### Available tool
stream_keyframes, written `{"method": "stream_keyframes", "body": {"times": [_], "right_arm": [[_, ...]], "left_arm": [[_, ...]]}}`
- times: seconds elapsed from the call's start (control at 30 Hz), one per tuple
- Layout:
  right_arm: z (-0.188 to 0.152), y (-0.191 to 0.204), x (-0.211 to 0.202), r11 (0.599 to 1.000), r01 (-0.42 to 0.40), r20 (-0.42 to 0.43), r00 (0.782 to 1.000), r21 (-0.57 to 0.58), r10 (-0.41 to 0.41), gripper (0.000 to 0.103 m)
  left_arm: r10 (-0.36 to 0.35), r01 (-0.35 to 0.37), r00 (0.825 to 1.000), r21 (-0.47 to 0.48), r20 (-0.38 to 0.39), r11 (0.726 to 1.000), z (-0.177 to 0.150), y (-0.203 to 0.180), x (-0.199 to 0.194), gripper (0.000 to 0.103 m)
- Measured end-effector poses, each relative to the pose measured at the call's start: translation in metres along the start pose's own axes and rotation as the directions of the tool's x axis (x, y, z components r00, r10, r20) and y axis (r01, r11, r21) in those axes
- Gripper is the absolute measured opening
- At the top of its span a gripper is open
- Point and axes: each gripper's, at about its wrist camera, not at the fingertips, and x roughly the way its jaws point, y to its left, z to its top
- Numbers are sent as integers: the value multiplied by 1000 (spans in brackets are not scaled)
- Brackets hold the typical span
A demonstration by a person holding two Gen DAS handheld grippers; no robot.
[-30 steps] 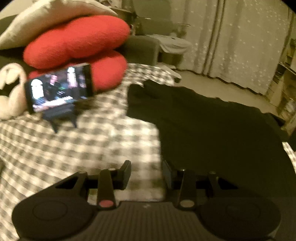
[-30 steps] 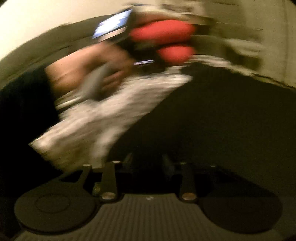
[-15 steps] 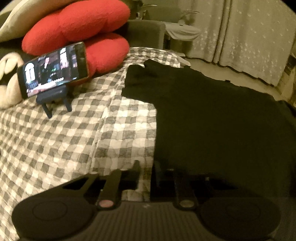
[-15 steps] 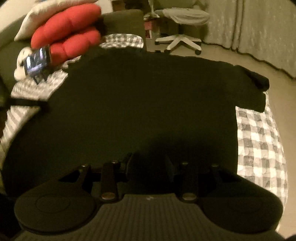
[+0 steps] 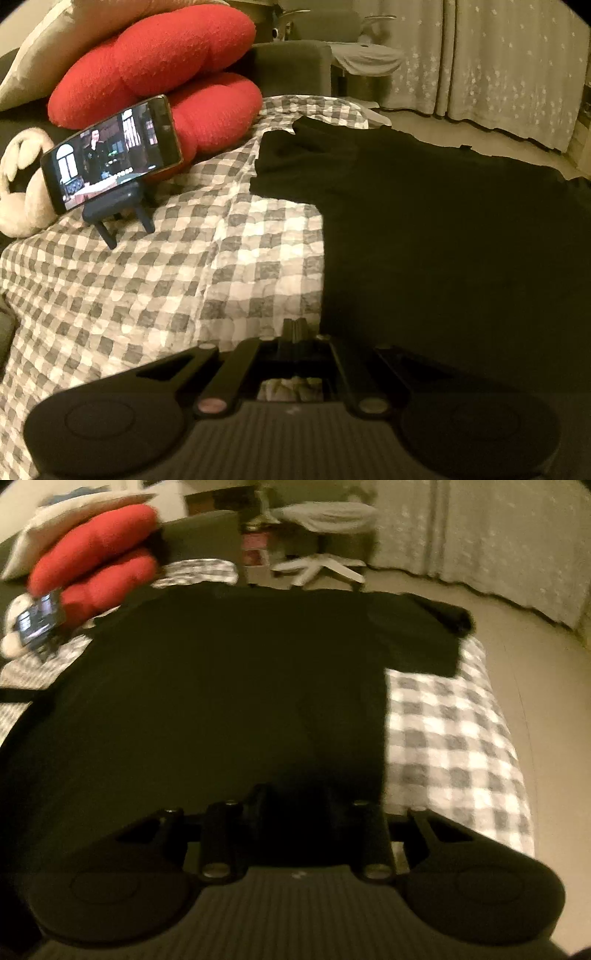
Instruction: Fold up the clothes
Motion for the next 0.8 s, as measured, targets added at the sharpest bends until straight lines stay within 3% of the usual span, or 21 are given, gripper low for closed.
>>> {"method": "stream_keyframes", "body": {"times": [0.3,0.5,0.8], "right_arm": [[8,3,-7,991,98,-29,995,94,-96,31],[21,16,-10,989,102,24,994,104,-105,32],[30,24,16,989,118,0,993,92,-119,34]], "left_arm": [[16,-16,1000,3,14,1000,0,0,-7,0],[38,-38,999,6,31,999,0,0,-13,0],[51,-52,998,25,22,998,-2,-2,-9,0]]}}
